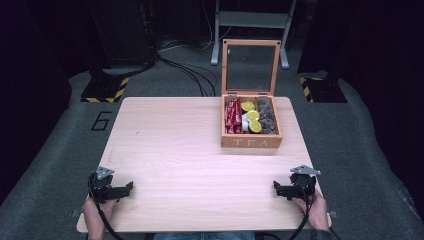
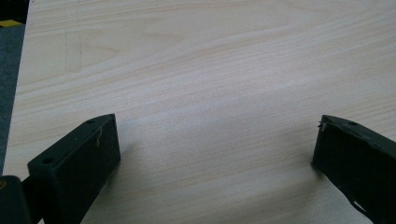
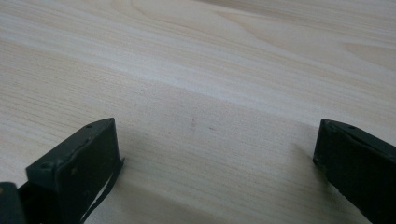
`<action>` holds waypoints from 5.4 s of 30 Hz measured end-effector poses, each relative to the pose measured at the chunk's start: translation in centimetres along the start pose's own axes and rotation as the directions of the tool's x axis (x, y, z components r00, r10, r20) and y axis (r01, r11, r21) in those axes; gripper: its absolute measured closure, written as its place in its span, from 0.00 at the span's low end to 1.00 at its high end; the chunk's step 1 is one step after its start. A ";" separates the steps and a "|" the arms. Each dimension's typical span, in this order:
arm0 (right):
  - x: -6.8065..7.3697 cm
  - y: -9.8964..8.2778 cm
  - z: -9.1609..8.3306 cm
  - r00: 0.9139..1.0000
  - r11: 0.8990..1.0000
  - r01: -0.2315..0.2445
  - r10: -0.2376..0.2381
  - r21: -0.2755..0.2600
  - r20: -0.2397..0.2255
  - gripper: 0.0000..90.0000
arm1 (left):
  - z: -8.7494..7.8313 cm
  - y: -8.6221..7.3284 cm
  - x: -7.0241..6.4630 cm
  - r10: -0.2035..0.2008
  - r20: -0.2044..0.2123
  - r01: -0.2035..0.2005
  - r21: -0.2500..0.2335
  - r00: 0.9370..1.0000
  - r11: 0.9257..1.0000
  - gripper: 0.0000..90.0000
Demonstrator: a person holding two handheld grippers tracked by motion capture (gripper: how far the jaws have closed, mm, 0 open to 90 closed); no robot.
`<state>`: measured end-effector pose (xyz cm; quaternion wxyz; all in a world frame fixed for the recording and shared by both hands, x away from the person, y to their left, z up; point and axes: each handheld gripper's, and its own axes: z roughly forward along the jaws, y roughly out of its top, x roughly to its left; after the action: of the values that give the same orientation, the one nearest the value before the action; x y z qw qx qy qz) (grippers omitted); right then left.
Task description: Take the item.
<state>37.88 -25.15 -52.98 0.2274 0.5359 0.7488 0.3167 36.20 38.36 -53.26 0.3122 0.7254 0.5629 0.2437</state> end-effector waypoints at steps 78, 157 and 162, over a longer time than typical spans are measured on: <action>2.4 10.3 -1.8 0.990 0.999 0.037 -0.040 -0.020 -0.136 0.01 | 0.0 0.0 0.0 -0.004 -0.002 0.004 0.003 1.000 1.000 0.01; 1.5 21.7 9.6 0.984 0.994 0.040 -0.020 0.106 -0.179 0.33 | 0.0 0.0 0.0 -0.005 0.000 0.005 0.004 1.000 1.000 0.01; 1.6 21.8 9.3 0.988 0.996 0.040 -0.029 0.074 -0.149 0.41 | 0.0 0.0 0.0 -0.006 0.000 0.006 0.004 1.000 1.000 0.01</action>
<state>58.01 -16.55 -43.80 0.1559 0.5063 0.7844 0.3226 36.26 38.32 -53.26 0.3116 0.7244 0.5654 0.2418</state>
